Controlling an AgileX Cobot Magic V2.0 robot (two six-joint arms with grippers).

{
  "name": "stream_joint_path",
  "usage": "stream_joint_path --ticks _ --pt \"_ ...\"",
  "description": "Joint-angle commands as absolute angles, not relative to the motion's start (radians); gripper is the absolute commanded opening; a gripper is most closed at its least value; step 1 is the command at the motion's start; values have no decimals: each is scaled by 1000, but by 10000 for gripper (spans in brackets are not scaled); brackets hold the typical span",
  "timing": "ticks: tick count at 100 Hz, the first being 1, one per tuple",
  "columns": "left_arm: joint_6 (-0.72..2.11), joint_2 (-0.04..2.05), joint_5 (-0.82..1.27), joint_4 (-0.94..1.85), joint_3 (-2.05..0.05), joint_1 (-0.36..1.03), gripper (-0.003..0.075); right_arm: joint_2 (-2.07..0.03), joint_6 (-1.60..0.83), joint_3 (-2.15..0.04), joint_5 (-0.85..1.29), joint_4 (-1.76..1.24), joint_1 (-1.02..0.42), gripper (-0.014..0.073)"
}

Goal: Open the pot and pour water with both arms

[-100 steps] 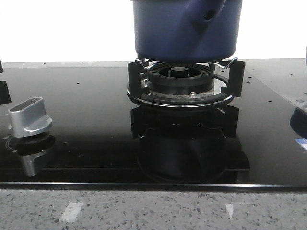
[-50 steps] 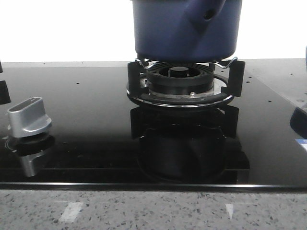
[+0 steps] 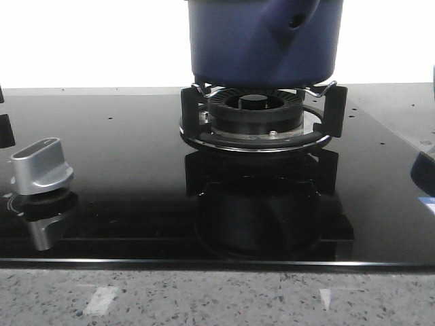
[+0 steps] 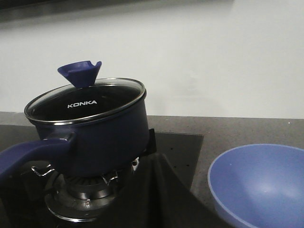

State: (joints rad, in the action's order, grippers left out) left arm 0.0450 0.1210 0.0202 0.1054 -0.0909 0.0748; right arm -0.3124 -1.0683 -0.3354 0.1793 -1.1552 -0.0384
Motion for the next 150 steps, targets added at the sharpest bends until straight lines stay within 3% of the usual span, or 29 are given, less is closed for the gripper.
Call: stream_joint_path --ticks 1,15,45,150 --pt "15 74 -70 91 -52 84 -20 -318 -1079 -360 143 -1172 -38 -47" --pt "15 -37 -73 105 34 84 -20 -318 -1079 -360 143 -1172 -38 -47" --pt "15 -33 74 118 34 86 -20 -318 -1079 -360 144 -1172 -38 -47" --pt "15 -31 74 118 34 86 -20 -318 -1068 -360 131 -1160 -38 -47"
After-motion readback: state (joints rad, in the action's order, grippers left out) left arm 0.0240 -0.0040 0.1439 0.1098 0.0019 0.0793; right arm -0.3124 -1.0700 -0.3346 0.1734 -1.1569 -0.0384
